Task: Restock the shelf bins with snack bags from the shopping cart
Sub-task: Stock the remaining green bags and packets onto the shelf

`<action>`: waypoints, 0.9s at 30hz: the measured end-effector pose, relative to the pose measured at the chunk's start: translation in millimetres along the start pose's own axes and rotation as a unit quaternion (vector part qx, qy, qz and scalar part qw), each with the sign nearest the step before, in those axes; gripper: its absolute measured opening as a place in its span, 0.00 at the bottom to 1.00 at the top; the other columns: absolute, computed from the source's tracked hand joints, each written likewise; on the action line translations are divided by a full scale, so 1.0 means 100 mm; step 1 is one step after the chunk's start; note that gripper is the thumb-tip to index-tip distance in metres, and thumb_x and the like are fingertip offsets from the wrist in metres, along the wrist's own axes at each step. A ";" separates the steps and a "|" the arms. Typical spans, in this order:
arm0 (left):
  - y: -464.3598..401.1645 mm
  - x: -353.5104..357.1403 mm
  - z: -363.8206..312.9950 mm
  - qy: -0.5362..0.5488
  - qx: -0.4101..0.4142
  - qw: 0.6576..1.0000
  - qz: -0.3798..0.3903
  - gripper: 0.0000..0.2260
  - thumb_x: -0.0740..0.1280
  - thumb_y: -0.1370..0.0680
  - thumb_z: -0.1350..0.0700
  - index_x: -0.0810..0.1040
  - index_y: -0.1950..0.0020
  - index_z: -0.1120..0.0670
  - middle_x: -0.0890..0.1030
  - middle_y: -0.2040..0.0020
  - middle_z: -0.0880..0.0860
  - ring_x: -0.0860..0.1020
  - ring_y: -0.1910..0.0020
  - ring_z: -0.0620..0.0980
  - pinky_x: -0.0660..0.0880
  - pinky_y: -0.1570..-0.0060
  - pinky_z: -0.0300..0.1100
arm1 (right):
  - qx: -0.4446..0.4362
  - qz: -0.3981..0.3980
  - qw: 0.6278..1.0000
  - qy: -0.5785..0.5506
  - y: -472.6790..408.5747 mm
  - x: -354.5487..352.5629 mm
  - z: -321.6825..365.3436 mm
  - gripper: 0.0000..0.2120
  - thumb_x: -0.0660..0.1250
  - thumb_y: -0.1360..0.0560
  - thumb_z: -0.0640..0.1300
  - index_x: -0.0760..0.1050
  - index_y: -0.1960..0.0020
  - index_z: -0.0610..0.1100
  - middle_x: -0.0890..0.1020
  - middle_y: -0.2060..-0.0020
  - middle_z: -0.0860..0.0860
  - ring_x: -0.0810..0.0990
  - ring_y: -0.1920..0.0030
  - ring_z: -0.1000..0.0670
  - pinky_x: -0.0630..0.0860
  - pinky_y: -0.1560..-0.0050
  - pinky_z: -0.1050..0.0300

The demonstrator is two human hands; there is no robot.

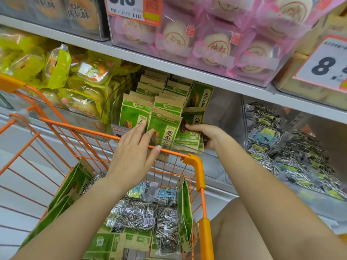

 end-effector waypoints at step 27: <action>0.00 -0.04 -0.02 0.005 0.001 1.000 0.004 0.30 0.45 0.22 0.39 0.65 0.27 0.53 0.59 0.24 0.57 0.57 0.25 0.54 0.54 0.28 0.49 | 0.003 -0.001 0.999 -0.033 -0.08 -0.02 -0.02 0.11 0.72 0.28 0.40 0.78 0.46 0.40 0.85 0.54 0.43 0.84 0.52 0.44 0.79 0.47 0.46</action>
Point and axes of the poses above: each hand's wrist, its own y-axis away from the middle knuckle, its own x-axis out of the palm, z = x × y, the point moved 7 cm from there along -y, towards the middle knuckle
